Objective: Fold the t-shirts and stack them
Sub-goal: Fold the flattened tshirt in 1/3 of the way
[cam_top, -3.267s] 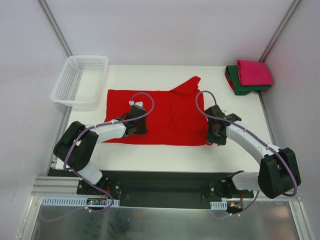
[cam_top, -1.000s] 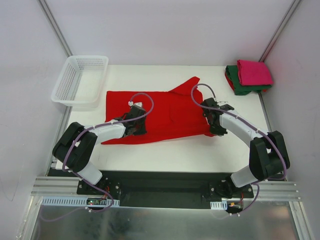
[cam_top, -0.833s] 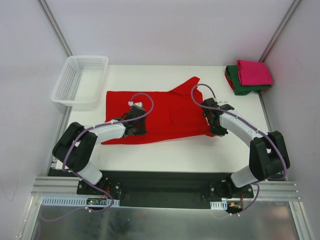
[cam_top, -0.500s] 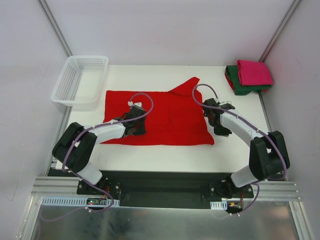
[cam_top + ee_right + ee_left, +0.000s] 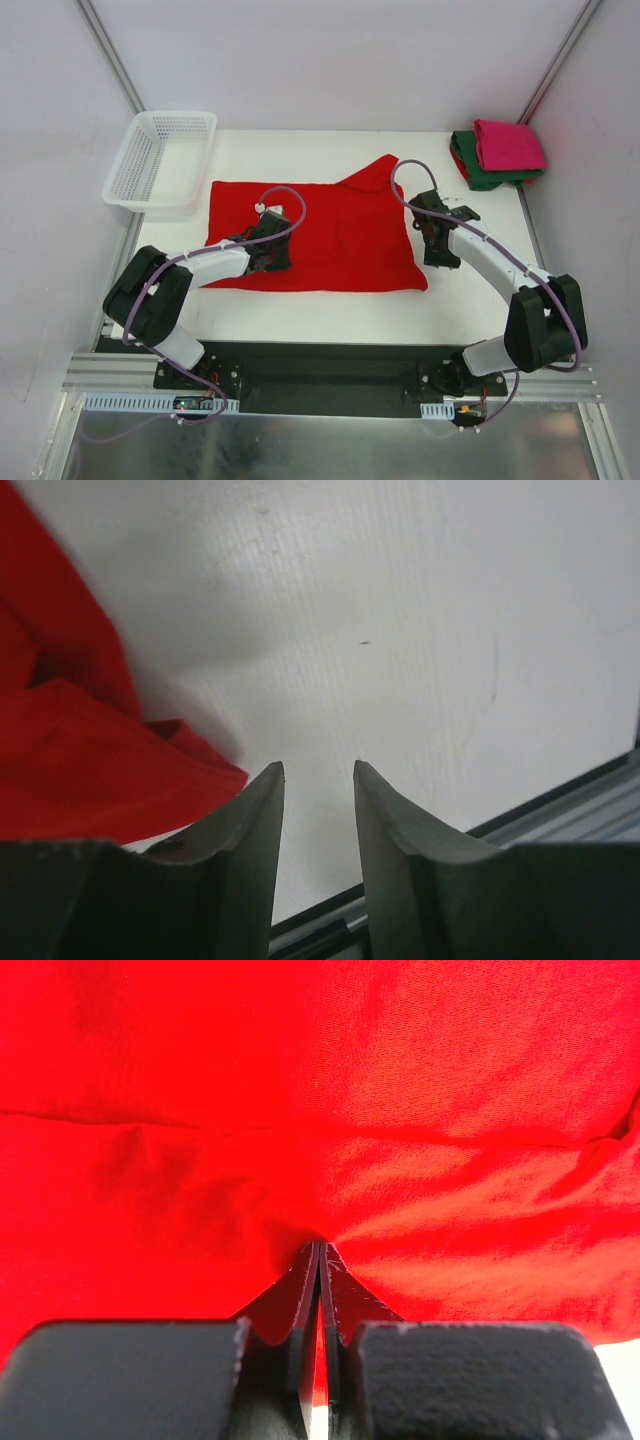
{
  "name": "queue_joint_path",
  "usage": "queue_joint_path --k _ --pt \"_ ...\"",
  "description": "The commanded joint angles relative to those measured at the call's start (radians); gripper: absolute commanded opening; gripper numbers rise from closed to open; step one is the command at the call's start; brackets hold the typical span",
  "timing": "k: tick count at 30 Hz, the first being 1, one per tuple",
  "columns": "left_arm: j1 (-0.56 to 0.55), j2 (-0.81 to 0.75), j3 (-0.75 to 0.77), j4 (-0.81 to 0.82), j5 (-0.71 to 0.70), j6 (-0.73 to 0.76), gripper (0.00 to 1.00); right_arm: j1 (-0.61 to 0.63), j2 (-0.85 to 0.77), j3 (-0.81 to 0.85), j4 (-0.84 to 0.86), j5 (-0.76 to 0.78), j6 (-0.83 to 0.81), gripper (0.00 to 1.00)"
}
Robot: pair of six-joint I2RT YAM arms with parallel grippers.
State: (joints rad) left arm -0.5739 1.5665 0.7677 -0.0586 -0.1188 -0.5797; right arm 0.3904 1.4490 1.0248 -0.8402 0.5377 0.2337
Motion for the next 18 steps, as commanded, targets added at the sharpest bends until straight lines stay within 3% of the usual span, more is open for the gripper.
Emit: queue_joint_path --k 1,18 --pt "0.012 -0.013 -0.044 -0.127 -0.042 0.034 0.0 -0.013 -0.07 -0.017 0.088 -0.198 -0.019 0.38" --pt "0.012 -0.049 -0.058 -0.132 -0.03 0.034 0.0 -0.024 -0.136 -0.121 0.156 -0.455 0.009 0.38"
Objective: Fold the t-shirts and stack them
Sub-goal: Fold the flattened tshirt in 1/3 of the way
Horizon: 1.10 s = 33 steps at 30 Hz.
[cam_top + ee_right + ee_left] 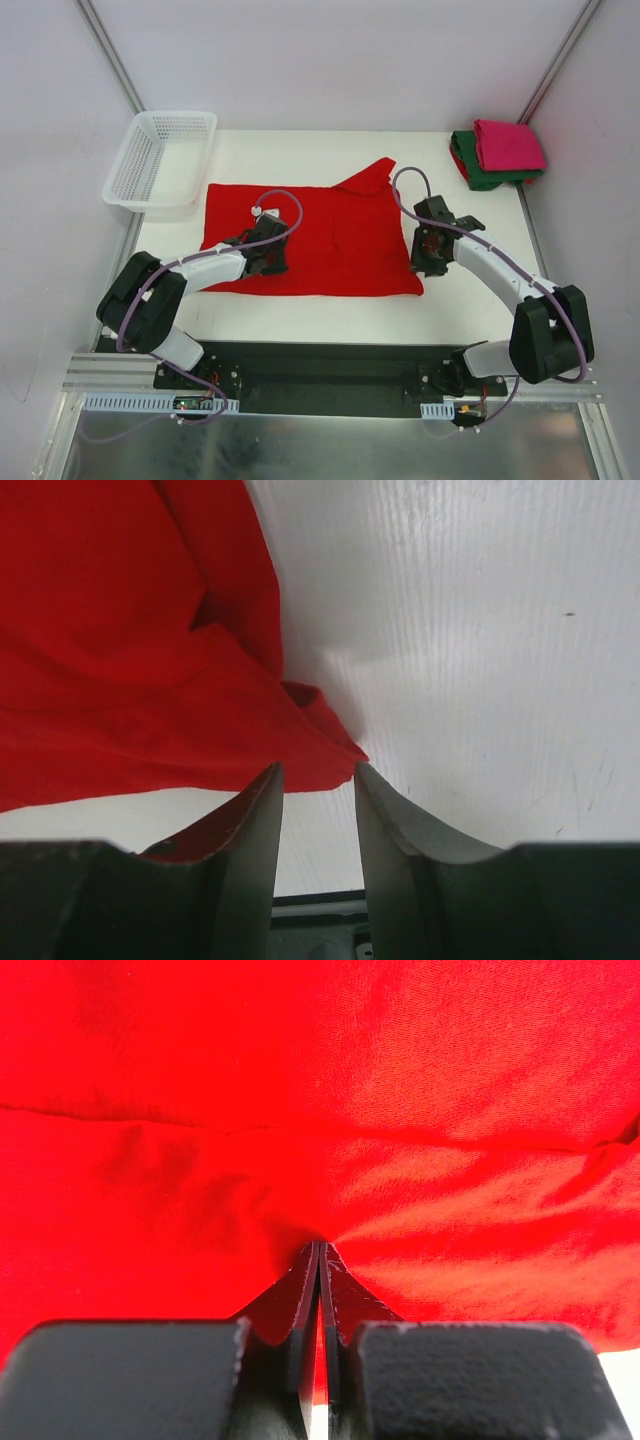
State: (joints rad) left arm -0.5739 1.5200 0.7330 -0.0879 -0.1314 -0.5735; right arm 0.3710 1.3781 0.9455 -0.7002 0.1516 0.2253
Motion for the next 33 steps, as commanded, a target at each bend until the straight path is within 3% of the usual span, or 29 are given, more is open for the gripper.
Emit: queue_joint_path --k 1,12,33 --pt "0.012 -0.006 -0.023 -0.102 -0.017 0.026 0.0 -0.004 -0.08 -0.06 0.024 -0.076 0.023 0.38" --pt "0.009 0.028 0.016 -0.101 0.004 0.032 0.0 0.005 -0.038 -0.062 0.175 -0.264 0.022 0.38" --pt "0.009 0.002 -0.007 -0.102 0.003 0.027 0.0 0.088 0.219 0.016 0.168 -0.115 0.028 0.37"
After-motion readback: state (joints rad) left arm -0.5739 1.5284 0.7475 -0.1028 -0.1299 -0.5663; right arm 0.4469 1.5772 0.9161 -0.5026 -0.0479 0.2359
